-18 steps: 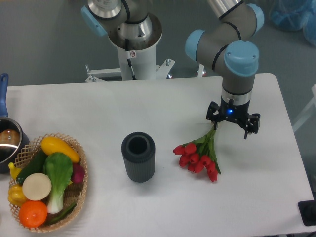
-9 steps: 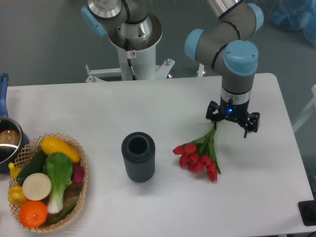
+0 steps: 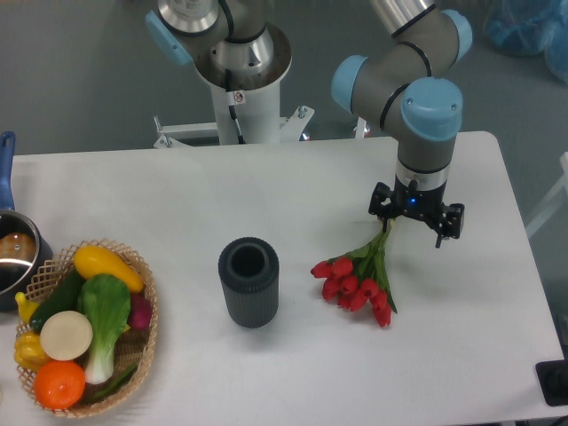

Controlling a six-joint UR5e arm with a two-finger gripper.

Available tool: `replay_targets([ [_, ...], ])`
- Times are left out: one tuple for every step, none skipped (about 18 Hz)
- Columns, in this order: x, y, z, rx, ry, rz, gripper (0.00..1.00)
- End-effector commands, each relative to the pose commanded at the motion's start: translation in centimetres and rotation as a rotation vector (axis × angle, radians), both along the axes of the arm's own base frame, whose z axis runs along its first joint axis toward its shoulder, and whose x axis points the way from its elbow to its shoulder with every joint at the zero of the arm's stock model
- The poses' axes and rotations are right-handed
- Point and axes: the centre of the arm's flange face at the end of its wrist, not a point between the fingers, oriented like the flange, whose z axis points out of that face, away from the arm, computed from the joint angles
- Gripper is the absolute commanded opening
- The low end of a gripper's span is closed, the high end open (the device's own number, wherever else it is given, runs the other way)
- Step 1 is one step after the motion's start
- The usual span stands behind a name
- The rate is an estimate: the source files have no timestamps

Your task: Pick up the flowers from the table

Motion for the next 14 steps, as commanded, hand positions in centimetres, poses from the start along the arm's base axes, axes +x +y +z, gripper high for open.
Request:
replay_targets([
  [0.0, -0.3, -0.4, -0.012, -0.004, -0.045, 1.0],
  [-0.2, -1.1, -0.9, -0.026, -0.011, -0.087, 1.0],
  [-0.5, -2.0, -1.2, -0.034, -0.018, -0.116, 1.0],
  [-0.5, -2.5, -1.7, -0.04, -0.028, -0.134, 1.0],
  [-0.5, -2.8, -1.9, -0.042, -0.032, -0.139, 1.0],
  [-0.4, -2.8, -2.5, -0.045, -0.043, -0.141, 1.0],
  [-0.3, -2.8, -2.8, -0.045, -0.049, -0.143, 1.0],
  [-0.2, -2.6, -3.5, -0.041, -0.061, -0.144, 1.0],
  [0.0, -2.7, -3.9, -0.04, -0.068, -0.141, 1.0],
  [0.1, -2.7, -4.0, -0.039, -0.07, -0.137, 1.0],
  [0.1, -2.6, -4.2, -0.041, -0.073, -0.137, 1.0],
  [0.1, -2.5, -4.5, -0.042, -0.076, -0.135, 1.0],
  [0.1, -2.4, -4.5, -0.039, -0.077, -0.128, 1.0],
  [0.1, -2.5, -4.6, -0.039, -0.079, -0.125, 1.0],
])
